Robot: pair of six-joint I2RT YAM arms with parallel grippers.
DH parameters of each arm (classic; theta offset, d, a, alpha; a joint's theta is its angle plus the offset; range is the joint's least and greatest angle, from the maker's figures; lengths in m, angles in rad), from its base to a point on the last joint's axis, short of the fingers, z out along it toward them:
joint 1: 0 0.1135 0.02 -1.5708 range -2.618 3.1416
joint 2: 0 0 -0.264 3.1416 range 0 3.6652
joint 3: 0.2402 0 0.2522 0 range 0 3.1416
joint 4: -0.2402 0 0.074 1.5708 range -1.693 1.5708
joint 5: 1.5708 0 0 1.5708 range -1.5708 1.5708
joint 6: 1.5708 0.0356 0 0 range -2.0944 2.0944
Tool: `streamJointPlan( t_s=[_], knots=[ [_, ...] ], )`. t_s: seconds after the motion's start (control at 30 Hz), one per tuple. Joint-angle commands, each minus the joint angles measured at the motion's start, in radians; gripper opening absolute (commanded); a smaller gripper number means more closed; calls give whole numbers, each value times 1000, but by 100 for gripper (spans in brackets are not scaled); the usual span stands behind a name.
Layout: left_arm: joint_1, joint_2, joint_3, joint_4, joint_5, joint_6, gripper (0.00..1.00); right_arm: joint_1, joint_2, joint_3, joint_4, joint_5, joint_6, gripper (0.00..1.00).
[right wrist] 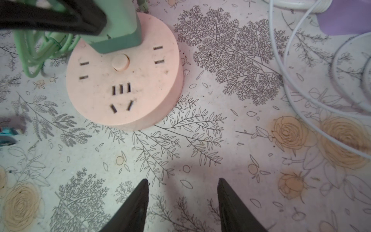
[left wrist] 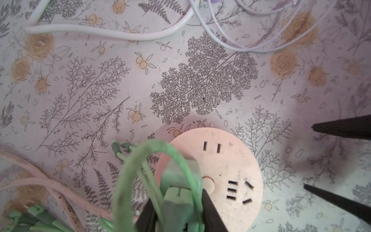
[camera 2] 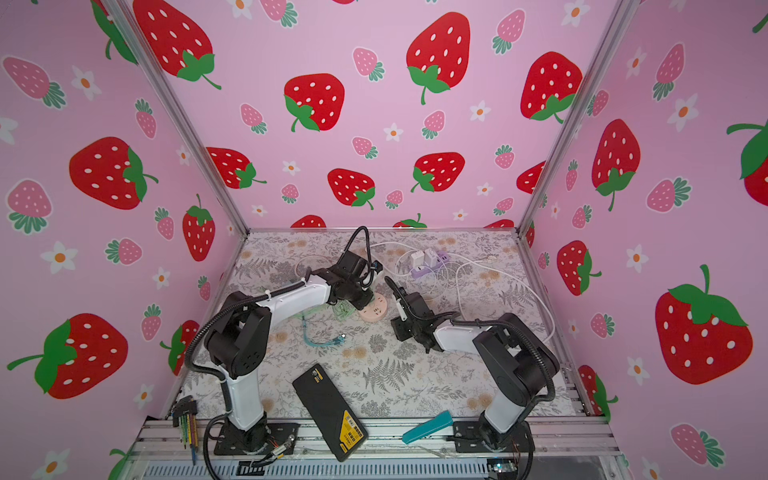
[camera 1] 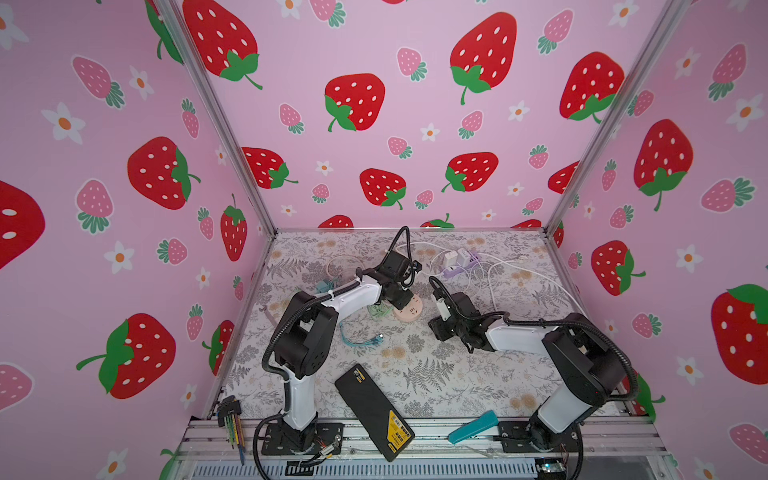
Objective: Pull the plug off the socket
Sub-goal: 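Close the left gripper on the mint charger while right gripper approaches socket rim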
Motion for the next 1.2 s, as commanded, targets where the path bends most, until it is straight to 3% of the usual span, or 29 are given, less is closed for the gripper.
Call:
streamJointPlan(
  t_s=[0.0, 0.3, 0.57, 0.73, 1.17],
  knots=[
    [-35, -9, -29, -30, -72, -165, 24, -3, 9, 20, 18, -5, 18, 59],
    [-67, -24, -90, 49, -14, -293, 23, -22, -49, -36, 89, -18, 78, 62],
    [-98, -26, -115, 76, 30, -255, 22, -78, -64, -71, 186, -132, 117, 62],
    [-102, -5, -84, 30, 77, -224, 21, -85, -28, -46, 168, -130, 120, 62],
    [-132, 9, -74, 15, 59, -204, 21, -90, 43, 12, 76, -105, 104, 62]
  ],
)
